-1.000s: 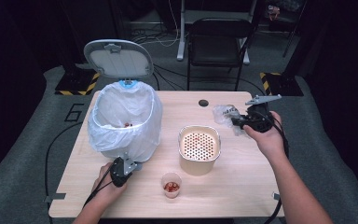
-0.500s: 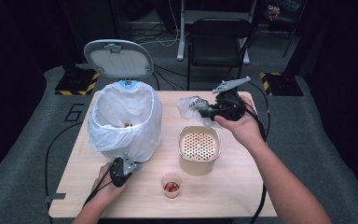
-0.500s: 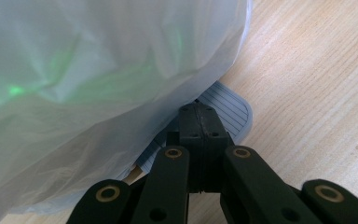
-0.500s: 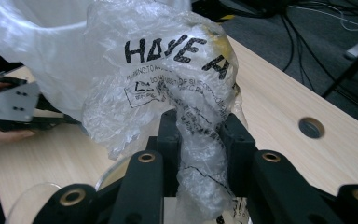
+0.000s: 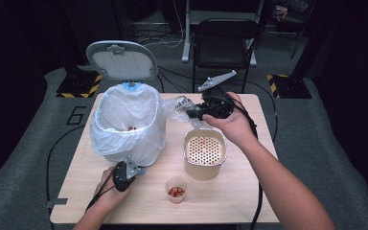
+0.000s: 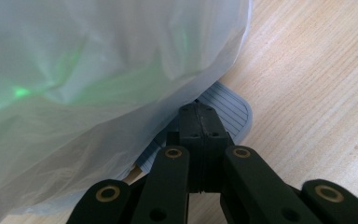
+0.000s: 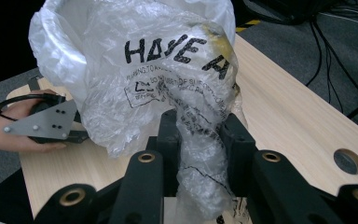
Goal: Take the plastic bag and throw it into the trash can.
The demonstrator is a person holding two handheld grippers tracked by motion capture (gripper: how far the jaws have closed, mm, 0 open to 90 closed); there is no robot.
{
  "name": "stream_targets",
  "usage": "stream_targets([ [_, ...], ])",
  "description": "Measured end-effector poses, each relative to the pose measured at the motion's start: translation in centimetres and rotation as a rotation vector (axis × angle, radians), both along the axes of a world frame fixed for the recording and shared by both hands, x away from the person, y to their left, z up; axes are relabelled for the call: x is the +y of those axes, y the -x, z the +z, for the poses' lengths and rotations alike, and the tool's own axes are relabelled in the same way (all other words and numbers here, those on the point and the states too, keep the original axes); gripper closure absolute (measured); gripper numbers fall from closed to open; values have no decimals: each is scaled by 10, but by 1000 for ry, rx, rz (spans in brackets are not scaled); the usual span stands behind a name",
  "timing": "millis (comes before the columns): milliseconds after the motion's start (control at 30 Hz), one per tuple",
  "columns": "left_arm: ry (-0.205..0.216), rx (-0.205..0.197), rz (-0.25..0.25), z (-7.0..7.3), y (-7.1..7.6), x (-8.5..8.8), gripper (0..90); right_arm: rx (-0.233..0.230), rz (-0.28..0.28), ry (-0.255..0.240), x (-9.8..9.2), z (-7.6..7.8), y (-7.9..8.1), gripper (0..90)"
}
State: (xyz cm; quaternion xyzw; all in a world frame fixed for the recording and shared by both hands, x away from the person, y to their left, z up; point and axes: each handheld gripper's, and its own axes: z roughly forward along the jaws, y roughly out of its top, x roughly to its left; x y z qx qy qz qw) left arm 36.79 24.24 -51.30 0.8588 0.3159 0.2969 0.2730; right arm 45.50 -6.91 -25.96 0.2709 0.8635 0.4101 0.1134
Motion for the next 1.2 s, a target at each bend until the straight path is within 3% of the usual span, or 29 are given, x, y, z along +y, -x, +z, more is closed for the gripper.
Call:
stream_targets([
  [467, -22, -24, 2, 1, -1, 0, 900, -43, 83, -4, 49, 24, 1, 728],
  [533, -30, -5, -1, 2, -1, 0, 900, -37, 87, -10, 57, 25, 0, 727],
  [833, -31, 2, -15, 3, -2, 1, 900, -46, 117, -9, 80, 24, -8, 727],
  [1000, -33, -6, -9, 2, -2, 0, 900, -62, 136, -5, 101, 20, -21, 726],
  [1200, -26, 10, -8, 2, -1, 1, 900, -49, 162, -6, 120, 20, -22, 725],
])
